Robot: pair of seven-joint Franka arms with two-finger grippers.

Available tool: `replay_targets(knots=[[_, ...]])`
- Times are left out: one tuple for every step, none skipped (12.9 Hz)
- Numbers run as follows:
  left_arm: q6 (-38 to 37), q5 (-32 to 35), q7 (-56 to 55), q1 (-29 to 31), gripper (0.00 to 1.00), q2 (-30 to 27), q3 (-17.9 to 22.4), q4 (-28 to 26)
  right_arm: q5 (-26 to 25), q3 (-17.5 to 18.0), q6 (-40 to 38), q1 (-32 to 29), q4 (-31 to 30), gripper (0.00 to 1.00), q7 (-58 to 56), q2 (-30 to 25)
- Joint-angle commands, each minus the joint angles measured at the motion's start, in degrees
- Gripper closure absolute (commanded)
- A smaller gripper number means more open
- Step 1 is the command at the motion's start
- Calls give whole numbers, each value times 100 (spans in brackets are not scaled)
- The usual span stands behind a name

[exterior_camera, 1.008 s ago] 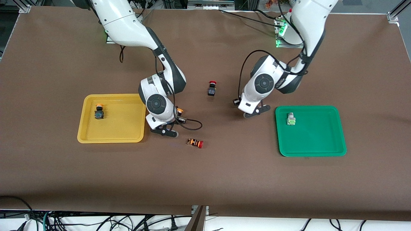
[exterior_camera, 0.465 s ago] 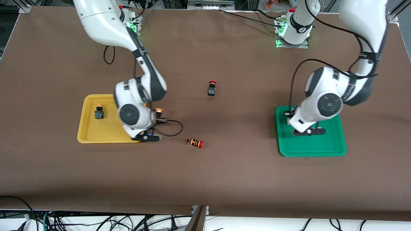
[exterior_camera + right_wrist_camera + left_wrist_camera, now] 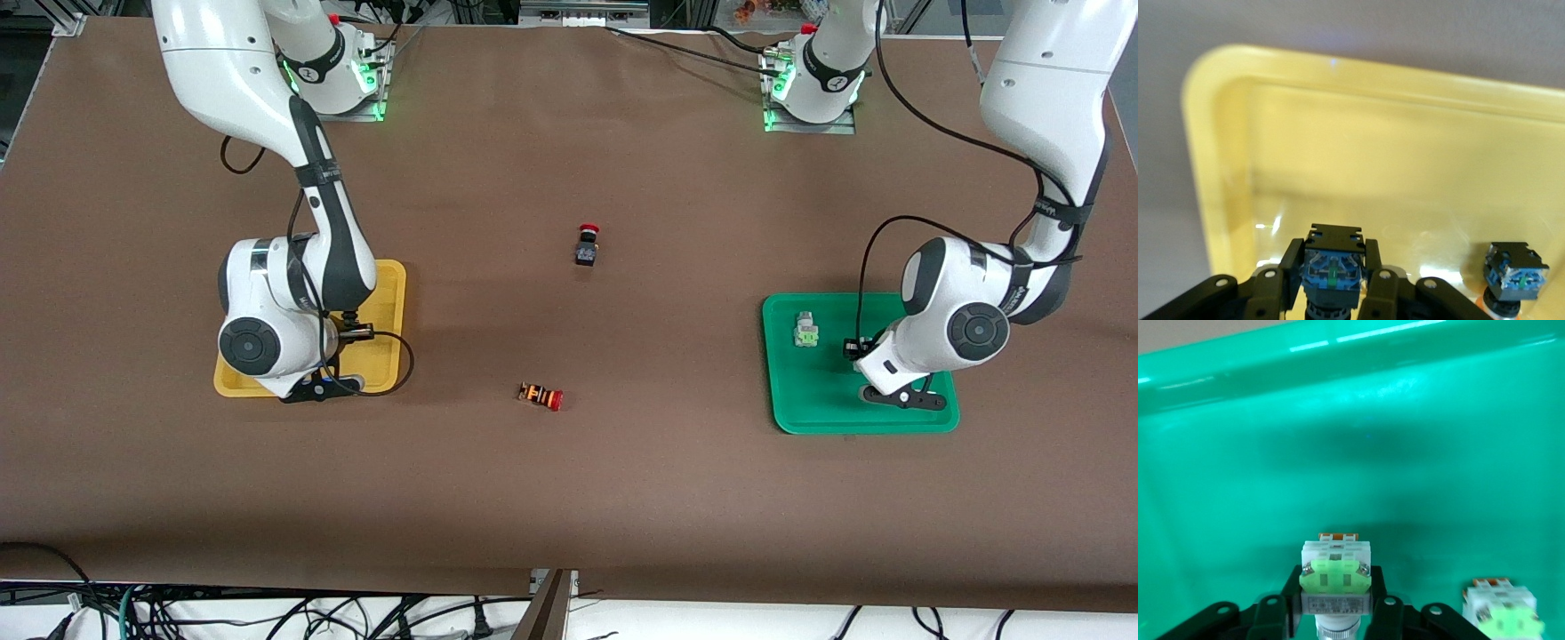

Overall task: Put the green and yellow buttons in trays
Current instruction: 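Place the black button in the yellow tray while the left gripper fills the green tray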

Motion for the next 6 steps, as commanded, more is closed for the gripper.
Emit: replay_targets(knots=[[-106, 134, 73, 91, 0, -114, -81, 96, 40, -48, 450, 75, -554, 82, -241, -141], [-133, 134, 56, 99, 0, -263, -90, 96, 49, -49, 416, 75, -537, 53, -250, -133], [-299, 126, 56, 99, 0, -491, -116, 114, 58, -57, 406, 75, -510, 1, -232, -141], [-587, 117, 56, 91, 0, -754, -134, 210, 58, -101, 398, 75, -458, 0, -241, -185], [-956, 108, 65, 82, 0, -1009, -160, 402, 58, -101, 189, 75, -327, 0, -232, -255], [-1412, 56, 56, 21, 0, -1211, -204, 700, 76, -119, -214, 75, -73, 0, -215, -290]])
